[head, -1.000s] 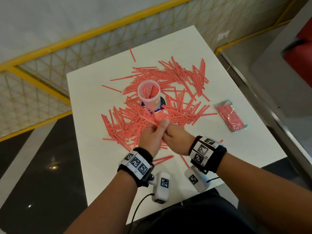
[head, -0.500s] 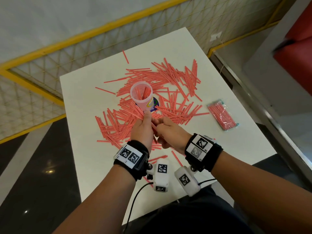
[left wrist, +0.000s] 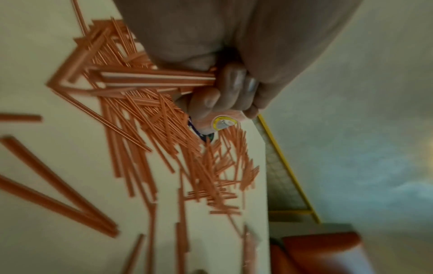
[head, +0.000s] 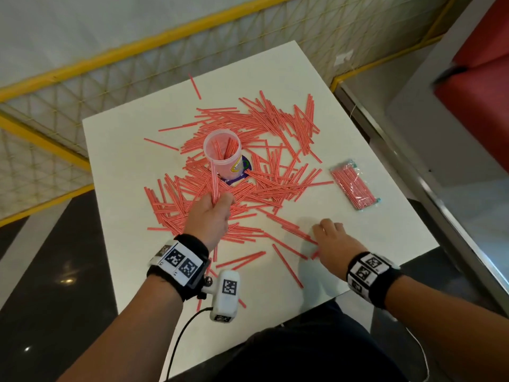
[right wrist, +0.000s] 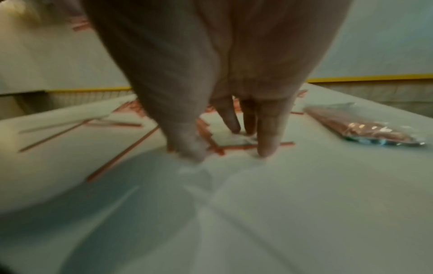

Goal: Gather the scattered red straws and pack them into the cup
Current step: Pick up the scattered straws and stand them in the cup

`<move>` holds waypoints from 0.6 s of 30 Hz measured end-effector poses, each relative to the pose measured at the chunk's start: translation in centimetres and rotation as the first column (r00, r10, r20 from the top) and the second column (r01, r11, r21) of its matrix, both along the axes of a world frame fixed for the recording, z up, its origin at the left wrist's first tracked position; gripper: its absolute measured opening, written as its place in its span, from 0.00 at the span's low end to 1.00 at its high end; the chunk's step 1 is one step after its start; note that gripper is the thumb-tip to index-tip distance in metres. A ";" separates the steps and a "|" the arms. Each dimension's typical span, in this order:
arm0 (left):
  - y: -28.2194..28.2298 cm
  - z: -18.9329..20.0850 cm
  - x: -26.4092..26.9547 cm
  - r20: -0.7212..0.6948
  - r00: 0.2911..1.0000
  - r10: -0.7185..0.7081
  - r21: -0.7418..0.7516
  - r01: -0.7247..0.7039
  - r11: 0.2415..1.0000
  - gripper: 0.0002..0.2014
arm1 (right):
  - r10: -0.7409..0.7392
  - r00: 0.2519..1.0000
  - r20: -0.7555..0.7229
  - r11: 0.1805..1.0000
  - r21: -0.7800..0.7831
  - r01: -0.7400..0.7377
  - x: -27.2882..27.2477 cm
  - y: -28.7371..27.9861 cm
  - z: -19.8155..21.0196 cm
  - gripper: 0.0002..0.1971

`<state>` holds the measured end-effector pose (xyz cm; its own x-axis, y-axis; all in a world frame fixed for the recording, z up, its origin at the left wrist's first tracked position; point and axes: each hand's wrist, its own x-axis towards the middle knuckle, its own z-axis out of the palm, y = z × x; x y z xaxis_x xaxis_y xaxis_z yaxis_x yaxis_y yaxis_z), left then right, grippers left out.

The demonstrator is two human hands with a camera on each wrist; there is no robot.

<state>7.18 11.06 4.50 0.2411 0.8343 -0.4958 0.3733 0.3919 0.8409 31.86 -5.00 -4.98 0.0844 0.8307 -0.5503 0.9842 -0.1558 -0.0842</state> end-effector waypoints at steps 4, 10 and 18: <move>-1.4 -1.4 -0.8 -0.271 0.940 -0.206 0.052 0.228 0.972 0.17 | 0.001 1.000 0.001 0.999 0.054 -0.001 -1.4 0.8 -0.3 0.19; -3.2 -3.9 -2.0 -0.529 0.753 -0.391 0.015 0.470 0.883 0.10 | 0.079 0.991 0.110 0.993 0.073 -0.087 -2.0 3.4 -0.2 0.13; -4.8 -8.0 -2.9 -0.731 0.338 -0.593 -0.210 0.716 0.666 0.14 | -0.141 0.984 -0.106 0.989 0.033 0.145 -4.2 6.5 0.4 0.17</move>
<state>4.27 6.26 -3.47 0.3757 0.6368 -0.6733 0.9205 -0.3408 0.1913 27.64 1.52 -4.61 0.1484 0.8357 -0.5288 0.9377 -0.2888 -0.1933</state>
